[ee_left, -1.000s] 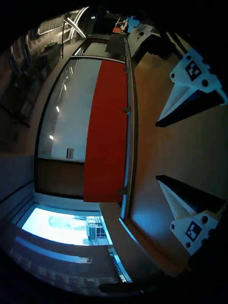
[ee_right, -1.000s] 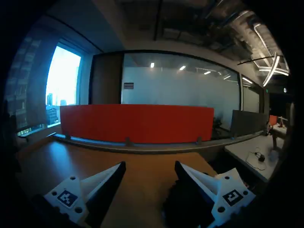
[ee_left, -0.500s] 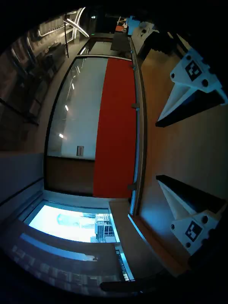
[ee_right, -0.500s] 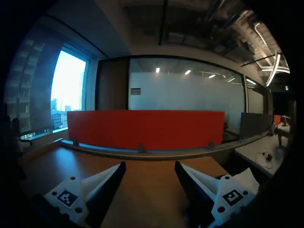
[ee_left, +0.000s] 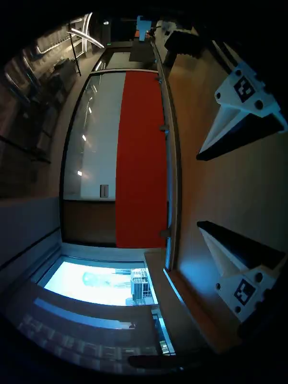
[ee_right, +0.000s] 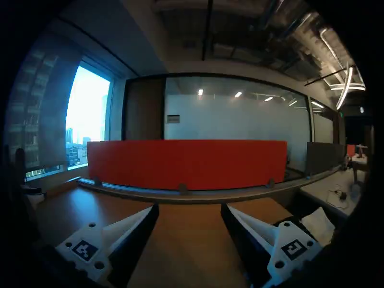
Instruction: Fold towel
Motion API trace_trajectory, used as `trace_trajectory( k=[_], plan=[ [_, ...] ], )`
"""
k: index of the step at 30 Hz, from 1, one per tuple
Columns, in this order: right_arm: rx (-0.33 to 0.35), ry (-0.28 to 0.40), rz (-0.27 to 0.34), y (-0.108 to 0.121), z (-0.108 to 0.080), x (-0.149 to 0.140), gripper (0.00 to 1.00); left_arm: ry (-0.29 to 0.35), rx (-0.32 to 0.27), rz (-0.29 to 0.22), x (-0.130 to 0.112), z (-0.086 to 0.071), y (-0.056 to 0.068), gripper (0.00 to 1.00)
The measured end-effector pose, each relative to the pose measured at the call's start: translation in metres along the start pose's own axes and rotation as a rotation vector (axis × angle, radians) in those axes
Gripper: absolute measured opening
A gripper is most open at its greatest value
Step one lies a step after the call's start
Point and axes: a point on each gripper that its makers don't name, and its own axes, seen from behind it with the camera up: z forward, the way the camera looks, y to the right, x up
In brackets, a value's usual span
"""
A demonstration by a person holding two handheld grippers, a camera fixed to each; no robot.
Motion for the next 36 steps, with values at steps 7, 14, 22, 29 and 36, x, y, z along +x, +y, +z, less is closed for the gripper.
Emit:
trace_trajectory(
  k=[7, 14, 22, 29, 36],
  plan=[
    [0.006, -0.007, -0.002, -0.009, -0.001, -0.021, 1.00, 0.017, 0.029, -0.005, -0.031, 0.005, -0.010, 0.93],
    [0.012, -0.021, -0.008, -0.015, -0.001, -0.033, 1.00, 0.043, 0.043, -0.017, -0.049, 0.009, -0.014, 0.93],
    [0.025, -0.002, -0.028, -0.026, 0.002, -0.030, 1.00, 0.060, 0.059, -0.042, -0.062, 0.016, -0.019, 0.93],
    [0.032, 0.001, -0.037, -0.031, 0.004, -0.029, 1.00, 0.068, 0.062, -0.026, -0.067, 0.021, -0.014, 0.93],
    [0.032, 0.004, -0.032, -0.029, 0.005, -0.032, 1.00, 0.067, 0.067, 0.005, -0.070, 0.017, -0.010, 0.93]
  ],
)
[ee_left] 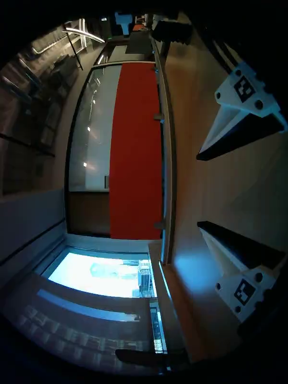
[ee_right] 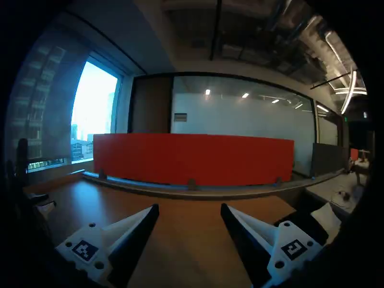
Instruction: Fold towel
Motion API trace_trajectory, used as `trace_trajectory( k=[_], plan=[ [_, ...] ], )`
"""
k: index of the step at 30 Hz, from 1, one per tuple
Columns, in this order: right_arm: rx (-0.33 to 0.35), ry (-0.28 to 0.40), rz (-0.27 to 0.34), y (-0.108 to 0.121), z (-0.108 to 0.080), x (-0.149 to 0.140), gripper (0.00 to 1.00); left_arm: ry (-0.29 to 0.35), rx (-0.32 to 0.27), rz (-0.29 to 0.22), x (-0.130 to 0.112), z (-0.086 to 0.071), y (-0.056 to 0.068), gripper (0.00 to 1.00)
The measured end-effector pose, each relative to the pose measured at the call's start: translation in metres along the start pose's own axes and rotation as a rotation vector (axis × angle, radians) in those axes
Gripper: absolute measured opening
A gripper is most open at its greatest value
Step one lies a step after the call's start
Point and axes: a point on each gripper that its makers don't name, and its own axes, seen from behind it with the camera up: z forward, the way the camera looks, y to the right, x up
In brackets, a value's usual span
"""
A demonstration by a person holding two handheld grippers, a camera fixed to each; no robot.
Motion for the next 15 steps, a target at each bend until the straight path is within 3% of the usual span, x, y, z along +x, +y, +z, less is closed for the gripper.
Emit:
trace_trajectory(
  k=[8, 15],
  plan=[
    [-0.004, -0.003, 0.012, 0.006, -0.003, -0.008, 0.99, 0.007, 0.000, 0.014, 0.000, -0.009, 0.009, 0.94],
    [-0.011, -0.001, 0.020, 0.016, -0.007, -0.013, 1.00, 0.016, 0.003, 0.016, 0.001, -0.015, 0.009, 0.93]
  ],
)
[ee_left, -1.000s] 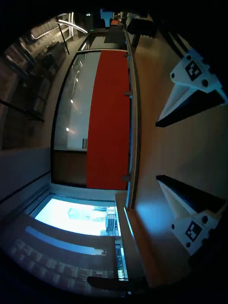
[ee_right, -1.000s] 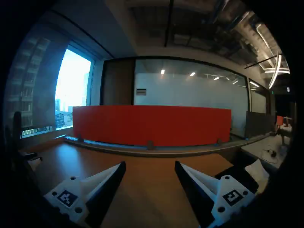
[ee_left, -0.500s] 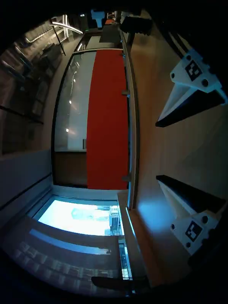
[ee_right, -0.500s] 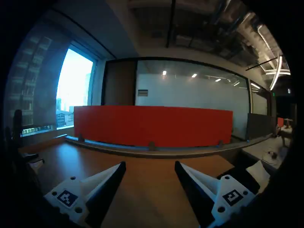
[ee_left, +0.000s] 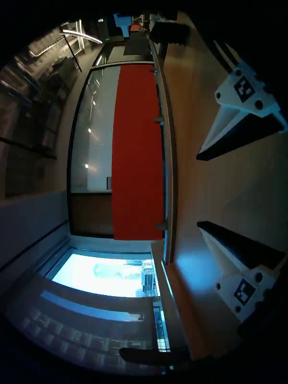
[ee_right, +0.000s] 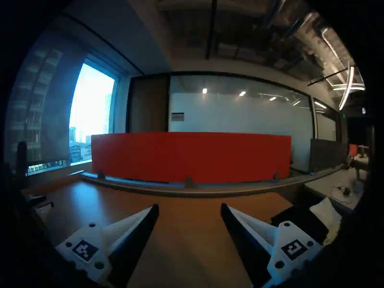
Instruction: Fold towel
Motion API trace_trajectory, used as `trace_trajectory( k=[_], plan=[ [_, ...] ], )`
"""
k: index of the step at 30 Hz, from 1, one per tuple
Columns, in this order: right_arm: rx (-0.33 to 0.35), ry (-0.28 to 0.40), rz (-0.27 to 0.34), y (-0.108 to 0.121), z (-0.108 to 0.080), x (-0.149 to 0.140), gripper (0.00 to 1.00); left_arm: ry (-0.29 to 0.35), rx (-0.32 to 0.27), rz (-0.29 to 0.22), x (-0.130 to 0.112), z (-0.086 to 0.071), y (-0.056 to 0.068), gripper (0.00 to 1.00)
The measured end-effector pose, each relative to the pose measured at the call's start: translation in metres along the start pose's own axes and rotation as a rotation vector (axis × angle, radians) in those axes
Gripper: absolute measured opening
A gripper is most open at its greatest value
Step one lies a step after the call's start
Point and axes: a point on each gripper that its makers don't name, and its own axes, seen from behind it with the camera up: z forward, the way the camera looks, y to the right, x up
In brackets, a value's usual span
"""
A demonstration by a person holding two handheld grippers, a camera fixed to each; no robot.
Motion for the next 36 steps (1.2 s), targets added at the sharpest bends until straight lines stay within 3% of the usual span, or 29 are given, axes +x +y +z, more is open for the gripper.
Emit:
trace_trajectory(
  k=[17, 29, 36],
  plan=[
    [-0.033, 0.050, -0.026, 0.022, 0.002, -0.007, 1.00, 0.001, -0.006, 0.001, -0.001, 0.001, 0.001, 0.93],
    [-0.060, 0.057, -0.001, 0.040, 0.003, -0.055, 1.00, 0.001, -0.006, 0.001, 0.000, 0.000, 0.001, 0.94],
    [-0.030, 0.062, -0.005, 0.037, 0.006, -0.076, 1.00, 0.001, -0.006, 0.001, 0.000, 0.001, 0.001, 0.94]
  ],
)
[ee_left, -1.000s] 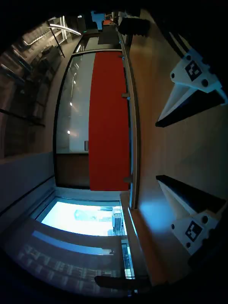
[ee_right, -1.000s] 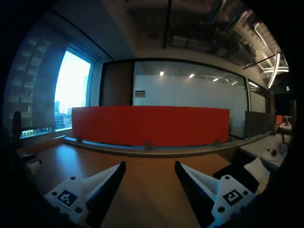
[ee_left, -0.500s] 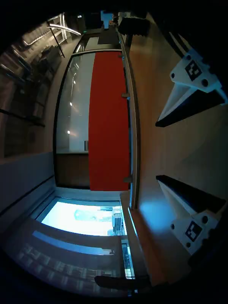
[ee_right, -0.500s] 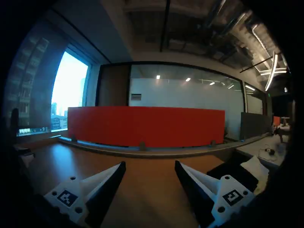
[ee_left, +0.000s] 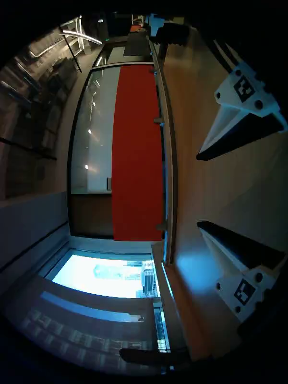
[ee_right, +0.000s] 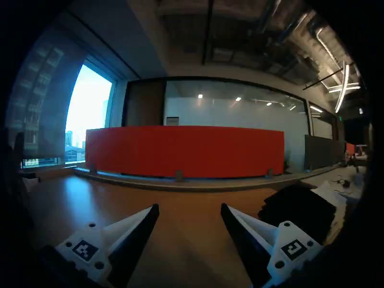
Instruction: Fold towel
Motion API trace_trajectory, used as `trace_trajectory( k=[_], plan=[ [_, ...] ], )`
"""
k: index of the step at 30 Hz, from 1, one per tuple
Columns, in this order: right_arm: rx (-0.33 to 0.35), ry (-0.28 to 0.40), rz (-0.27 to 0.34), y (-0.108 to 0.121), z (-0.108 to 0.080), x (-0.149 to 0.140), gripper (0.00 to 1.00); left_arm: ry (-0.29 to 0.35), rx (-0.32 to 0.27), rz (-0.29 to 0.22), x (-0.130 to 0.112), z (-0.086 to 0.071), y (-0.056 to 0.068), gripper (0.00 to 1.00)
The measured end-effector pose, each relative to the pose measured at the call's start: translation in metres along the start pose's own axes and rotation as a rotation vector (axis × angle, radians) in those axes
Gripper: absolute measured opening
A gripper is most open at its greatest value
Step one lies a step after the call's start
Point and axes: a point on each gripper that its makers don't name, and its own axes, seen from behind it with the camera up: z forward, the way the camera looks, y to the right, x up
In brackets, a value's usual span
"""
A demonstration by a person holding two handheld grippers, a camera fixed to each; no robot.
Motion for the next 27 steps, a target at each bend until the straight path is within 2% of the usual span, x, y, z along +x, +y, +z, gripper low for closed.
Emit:
trace_trajectory(
  k=[9, 27],
  plan=[
    [-0.030, -0.002, 0.011, 0.009, 0.000, -0.016, 0.99, 0.000, 0.000, 0.000, 0.000, 0.000, 0.000, 0.94],
    [-0.027, -0.010, 0.012, 0.013, -0.004, -0.035, 1.00, 0.000, 0.000, 0.000, 0.000, 0.000, 0.000, 0.94]
  ],
)
